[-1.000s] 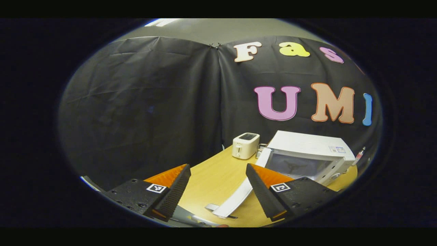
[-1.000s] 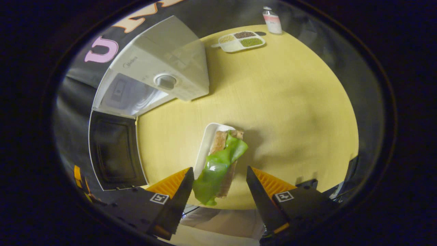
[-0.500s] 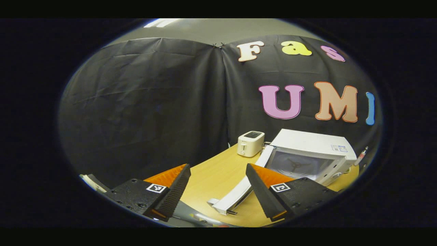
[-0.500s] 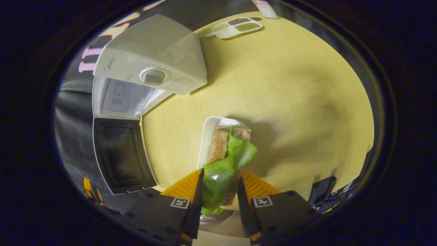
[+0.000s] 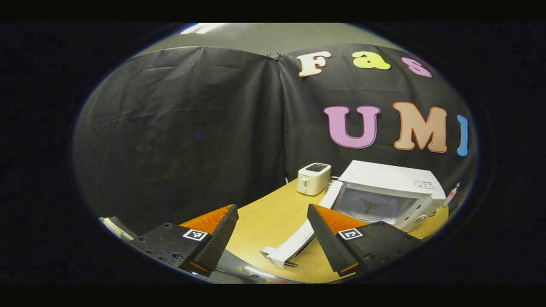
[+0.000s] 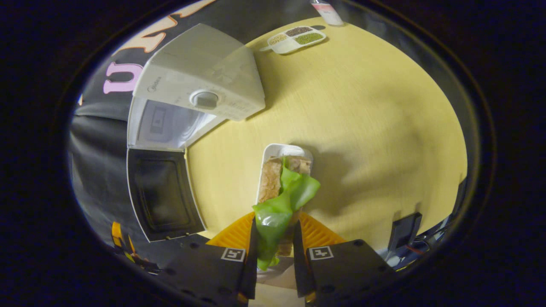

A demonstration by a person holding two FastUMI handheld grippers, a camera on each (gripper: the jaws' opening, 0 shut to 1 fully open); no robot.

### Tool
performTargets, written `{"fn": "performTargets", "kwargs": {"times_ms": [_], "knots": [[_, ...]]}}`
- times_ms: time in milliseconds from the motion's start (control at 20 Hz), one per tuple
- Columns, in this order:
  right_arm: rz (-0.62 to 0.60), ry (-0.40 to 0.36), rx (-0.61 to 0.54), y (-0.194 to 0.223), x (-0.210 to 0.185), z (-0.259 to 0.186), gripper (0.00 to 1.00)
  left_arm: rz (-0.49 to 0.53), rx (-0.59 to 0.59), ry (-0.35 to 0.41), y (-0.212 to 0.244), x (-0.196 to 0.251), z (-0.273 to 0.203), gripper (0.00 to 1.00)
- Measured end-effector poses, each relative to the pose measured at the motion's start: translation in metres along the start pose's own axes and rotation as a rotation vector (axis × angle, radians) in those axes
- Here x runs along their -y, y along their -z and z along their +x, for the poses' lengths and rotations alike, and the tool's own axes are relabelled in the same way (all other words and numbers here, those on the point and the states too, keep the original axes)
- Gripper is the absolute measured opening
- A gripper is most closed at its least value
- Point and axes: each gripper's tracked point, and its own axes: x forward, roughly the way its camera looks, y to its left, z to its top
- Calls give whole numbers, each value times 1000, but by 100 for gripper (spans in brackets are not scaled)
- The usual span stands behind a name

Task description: Open the microwave oven with the left hand, put the food in, and close the microwave oven.

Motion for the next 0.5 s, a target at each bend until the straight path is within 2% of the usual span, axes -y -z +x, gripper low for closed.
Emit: {"fn": "performTargets", "kwargs": {"times_ms": [150, 500], "knots": [[10, -69, 22, -1, -21, -16, 39, -7, 0, 2, 3, -2, 2, 95], [-18, -167, 122, 16, -90, -30, 39, -31, -22, 50, 11, -18, 22, 95]]}}
